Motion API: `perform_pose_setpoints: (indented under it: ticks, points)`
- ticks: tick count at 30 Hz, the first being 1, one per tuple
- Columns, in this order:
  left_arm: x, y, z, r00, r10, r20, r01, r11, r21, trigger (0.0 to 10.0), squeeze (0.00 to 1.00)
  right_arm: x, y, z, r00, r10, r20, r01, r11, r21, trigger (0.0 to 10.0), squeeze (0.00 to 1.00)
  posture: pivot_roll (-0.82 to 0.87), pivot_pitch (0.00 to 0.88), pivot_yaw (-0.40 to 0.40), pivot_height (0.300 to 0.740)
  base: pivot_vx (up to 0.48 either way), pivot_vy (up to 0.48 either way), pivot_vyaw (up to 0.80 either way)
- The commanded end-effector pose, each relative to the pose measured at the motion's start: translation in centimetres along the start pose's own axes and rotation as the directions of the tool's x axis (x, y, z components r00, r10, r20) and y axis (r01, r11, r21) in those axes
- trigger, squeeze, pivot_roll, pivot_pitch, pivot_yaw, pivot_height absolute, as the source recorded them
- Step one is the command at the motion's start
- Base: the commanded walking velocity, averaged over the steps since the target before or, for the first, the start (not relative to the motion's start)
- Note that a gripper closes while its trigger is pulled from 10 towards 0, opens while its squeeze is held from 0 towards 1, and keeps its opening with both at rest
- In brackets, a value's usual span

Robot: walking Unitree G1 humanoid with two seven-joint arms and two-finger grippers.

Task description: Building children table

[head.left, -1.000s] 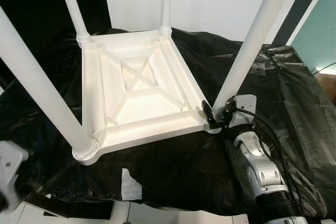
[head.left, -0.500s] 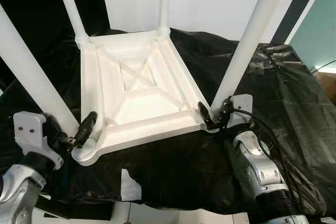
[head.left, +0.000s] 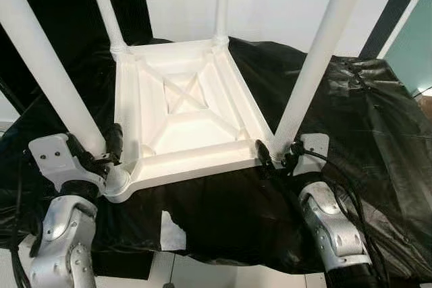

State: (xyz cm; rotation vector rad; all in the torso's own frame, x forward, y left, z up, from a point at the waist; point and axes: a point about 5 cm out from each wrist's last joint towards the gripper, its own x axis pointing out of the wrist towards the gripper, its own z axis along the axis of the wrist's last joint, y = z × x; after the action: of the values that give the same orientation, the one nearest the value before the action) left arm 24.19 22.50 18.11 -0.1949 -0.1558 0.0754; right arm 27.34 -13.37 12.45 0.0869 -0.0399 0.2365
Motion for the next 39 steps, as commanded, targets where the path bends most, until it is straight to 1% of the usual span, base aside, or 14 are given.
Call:
perform_pose_setpoints:
  ticks: [1, 5, 11, 20, 22, 25, 28, 29, 30, 31, 32, 33, 34, 39]
  points:
    - [0.5, 0.4, -0.4, 0.993, 0.113, -0.015, -0.113, 0.994, -0.004, 10.0, 0.00, -0.5, 0.5, -0.3, 0.999, 0.040, -0.026, -0.039, 0.999, 0.039, 10.0, 0.00, 0.04, 0.045, -0.011, 0.740, 0.000, 0.000, 0.00]
    - [0.8, 0.3, -0.4, 0.993, 0.119, -0.009, -0.119, 0.993, -0.025, 10.0, 0.00, -0.8, 0.7, -0.2, 0.998, 0.062, -0.030, -0.061, 0.997, 0.053, 10.0, 0.00, 0.03, 0.046, -0.007, 0.740, 0.000, 0.000, 0.00]
    - [2.3, 0.0, -0.5, 0.990, 0.142, 0.002, -0.141, 0.986, -0.089, 10.0, 0.00, -2.5, 1.6, -0.2, 0.980, 0.189, -0.070, -0.178, 0.975, 0.136, 10.0, 0.00, 0.00, 0.037, 0.011, 0.740, 0.000, 0.000, 0.00]
    - [2.5, -0.6, -1.0, 0.993, 0.115, -0.006, -0.115, 0.989, -0.095, 10.0, 0.00, -3.0, 2.0, -0.2, 0.967, 0.236, -0.092, -0.214, 0.955, 0.204, 10.0, 0.00, 0.00, 0.044, 0.013, 0.740, 0.000, 0.000, 0.00]
    - [2.4, -1.0, -0.2, 0.999, 0.035, 0.034, -0.034, 0.999, -0.022, 10.0, 0.00, -3.1, 1.9, -0.2, 0.966, 0.239, -0.098, -0.216, 0.955, 0.203, 10.0, 0.00, 0.00, 0.047, 0.010, 0.740, 0.000, 0.000, 0.00]
    - [2.4, -1.1, 0.3, 0.998, -0.014, 0.058, 0.013, 1.000, 0.026, 10.0, 0.00, -3.2, 1.8, -0.2, 0.965, 0.241, -0.104, -0.217, 0.954, 0.205, 10.0, 0.00, 0.00, 0.047, 0.009, 0.740, 0.000, 0.000, 0.00]
    - [2.3, -1.2, 1.1, 0.992, -0.104, 0.074, 0.094, 0.987, 0.133, 10.0, 0.00, -3.2, 1.7, -0.2, 0.963, 0.244, -0.112, -0.217, 0.953, 0.212, 10.0, 0.00, 0.01, 0.049, 0.006, 0.740, 0.000, 0.000, 0.00]
    - [2.3, -1.2, 1.1, 0.992, -0.104, 0.074, 0.094, 0.987, 0.133, 10.0, 0.00, -3.2, 1.7, -0.2, 0.963, 0.244, -0.112, -0.217, 0.953, 0.212, 10.0, 0.00, 0.01, 0.049, 0.006, 0.740, 0.000, 0.000, 0.00]
    - [2.3, -1.0, 1.3, 0.988, -0.136, 0.071, 0.122, 0.977, 0.176, 8.9, 0.00, -3.1, 1.7, -0.2, 0.963, 0.245, -0.114, -0.216, 0.950, 0.226, 10.0, 0.00, 0.01, 0.051, 0.006, 0.740, 0.000, 0.000, 0.00]
    - [2.3, -1.0, 1.3, 0.988, -0.136, 0.071, 0.122, 0.977, 0.176, 8.9, 0.00, -3.1, 1.7, -0.2, 0.963, 0.245, -0.114, -0.216, 0.950, 0.226, 10.0, 0.00, 0.01, 0.051, 0.006, 0.740, 0.000, 0.000, 0.00]
    - [2.3, -0.8, 1.4, 0.985, -0.163, 0.065, 0.146, 0.967, 0.210, 3.0, 0.00, -3.0, 1.8, -0.2, 0.963, 0.244, -0.114, -0.212, 0.947, 0.239, 10.0, 0.00, 0.01, 0.050, 0.005, 0.740, 0.000, 0.000, 0.00]
    - [2.3, -0.8, 1.4, 0.985, -0.163, 0.065, 0.146, 0.967, 0.210, 3.0, 0.00, -3.0, 1.8, -0.2, 0.963, 0.244, -0.114, -0.212, 0.947, 0.239, 10.0, 0.00, 0.01, 0.050, 0.005, 0.740, 0.000, 0.000, 0.00]
    - [2.3, -0.7, 1.5, 0.982, -0.177, 0.065, 0.160, 0.964, 0.211, 0.0, 0.00, -2.6, 2.0, -0.1, 0.965, 0.241, -0.104, -0.205, 0.938, 0.278, 10.0, 0.00, 0.01, 0.055, 0.008, 0.740, 0.000, 0.000, 0.00]
    - [2.4, -0.8, 1.4, 0.984, -0.170, 0.062, 0.158, 0.974, 0.162, 0.0, 0.00, -1.7, 2.9, -0.2, 0.966, 0.247, -0.071, -0.199, 0.893, 0.403, 10.0, 0.00, 0.02, 0.055, 0.010, 0.740, 0.000, 0.000, 0.00]
